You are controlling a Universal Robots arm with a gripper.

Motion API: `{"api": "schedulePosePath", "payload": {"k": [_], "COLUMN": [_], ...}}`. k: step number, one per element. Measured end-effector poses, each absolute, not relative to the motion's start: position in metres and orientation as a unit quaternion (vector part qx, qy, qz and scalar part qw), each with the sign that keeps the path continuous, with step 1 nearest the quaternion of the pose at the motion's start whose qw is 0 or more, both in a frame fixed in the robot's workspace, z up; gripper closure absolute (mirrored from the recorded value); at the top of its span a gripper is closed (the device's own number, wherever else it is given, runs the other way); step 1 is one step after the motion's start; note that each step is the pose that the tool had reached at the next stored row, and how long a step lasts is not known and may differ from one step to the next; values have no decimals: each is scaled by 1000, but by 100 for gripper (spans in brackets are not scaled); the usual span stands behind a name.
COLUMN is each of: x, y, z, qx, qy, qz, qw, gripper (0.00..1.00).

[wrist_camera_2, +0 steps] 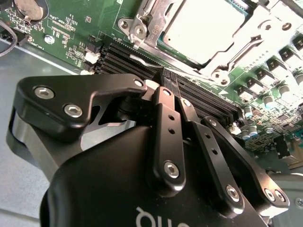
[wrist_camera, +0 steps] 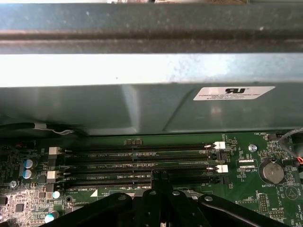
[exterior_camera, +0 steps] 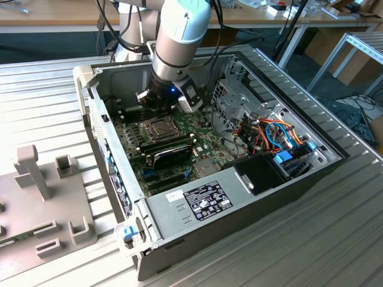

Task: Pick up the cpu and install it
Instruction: 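Install the first cpu locking lever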

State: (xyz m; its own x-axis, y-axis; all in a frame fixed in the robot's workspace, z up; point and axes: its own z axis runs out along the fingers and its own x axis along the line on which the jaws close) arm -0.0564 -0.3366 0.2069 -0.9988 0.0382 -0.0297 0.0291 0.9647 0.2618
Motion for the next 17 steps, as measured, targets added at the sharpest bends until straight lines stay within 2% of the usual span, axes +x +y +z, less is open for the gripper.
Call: {"api": "schedulePosePath", "payload": {"k": [17], "x": [-56], "y": [-338], "z": [203], "qx": [17], "qy": [991], "qz": [132], "qw": [17], "gripper": [89]}}
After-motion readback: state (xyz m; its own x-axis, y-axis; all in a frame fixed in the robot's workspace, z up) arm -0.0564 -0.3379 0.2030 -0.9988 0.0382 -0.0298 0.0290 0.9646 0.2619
